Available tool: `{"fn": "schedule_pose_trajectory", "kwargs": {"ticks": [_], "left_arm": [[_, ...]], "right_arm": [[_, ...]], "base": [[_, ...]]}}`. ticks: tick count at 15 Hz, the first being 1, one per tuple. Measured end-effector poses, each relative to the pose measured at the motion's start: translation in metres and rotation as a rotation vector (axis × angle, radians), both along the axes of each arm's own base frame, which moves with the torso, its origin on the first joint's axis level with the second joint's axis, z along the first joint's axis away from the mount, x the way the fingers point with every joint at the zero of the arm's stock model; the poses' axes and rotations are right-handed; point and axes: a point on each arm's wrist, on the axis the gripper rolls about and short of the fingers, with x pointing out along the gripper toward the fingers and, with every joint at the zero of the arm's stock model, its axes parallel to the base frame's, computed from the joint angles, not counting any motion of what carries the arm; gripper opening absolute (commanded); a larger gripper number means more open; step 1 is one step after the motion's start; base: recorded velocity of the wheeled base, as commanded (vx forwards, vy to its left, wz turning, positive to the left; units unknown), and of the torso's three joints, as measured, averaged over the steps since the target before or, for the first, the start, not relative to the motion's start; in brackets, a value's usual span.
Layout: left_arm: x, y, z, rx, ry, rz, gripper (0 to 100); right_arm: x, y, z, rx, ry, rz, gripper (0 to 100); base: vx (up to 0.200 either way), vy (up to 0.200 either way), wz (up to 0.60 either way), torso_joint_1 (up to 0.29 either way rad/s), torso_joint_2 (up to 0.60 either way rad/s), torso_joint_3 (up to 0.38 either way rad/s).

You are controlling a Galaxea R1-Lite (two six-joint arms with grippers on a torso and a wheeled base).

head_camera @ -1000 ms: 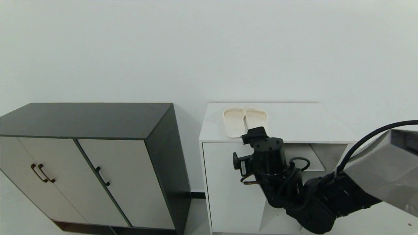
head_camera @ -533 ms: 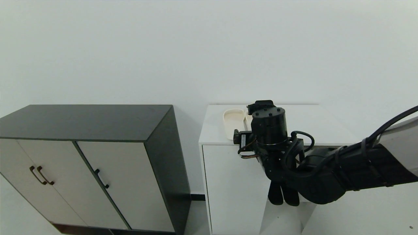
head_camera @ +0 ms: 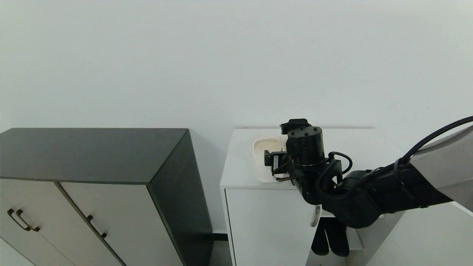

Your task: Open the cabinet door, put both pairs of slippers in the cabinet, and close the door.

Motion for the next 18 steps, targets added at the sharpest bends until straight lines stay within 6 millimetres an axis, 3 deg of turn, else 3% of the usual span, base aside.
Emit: {"fn": "schedule_pose_trajectory", "kwargs": {"ticks": [6,18], "left_arm": [[0.000,0.000,0.000,-0.001,0.000,0.000,0],[0.000,0.000,0.000,-0.002,0.000,0.000,0]], "right_arm": [[0.020,-0.010,-0.011,-0.026,0.047,-0.010,100],[0.069,0.014,-0.029,-0.026,-0.007,-0.043,100]], "base": [[0.000,0.000,0.00,0.000,0.00,0.000],[0.000,0.000,0.00,0.000,0.00,0.000]]}}
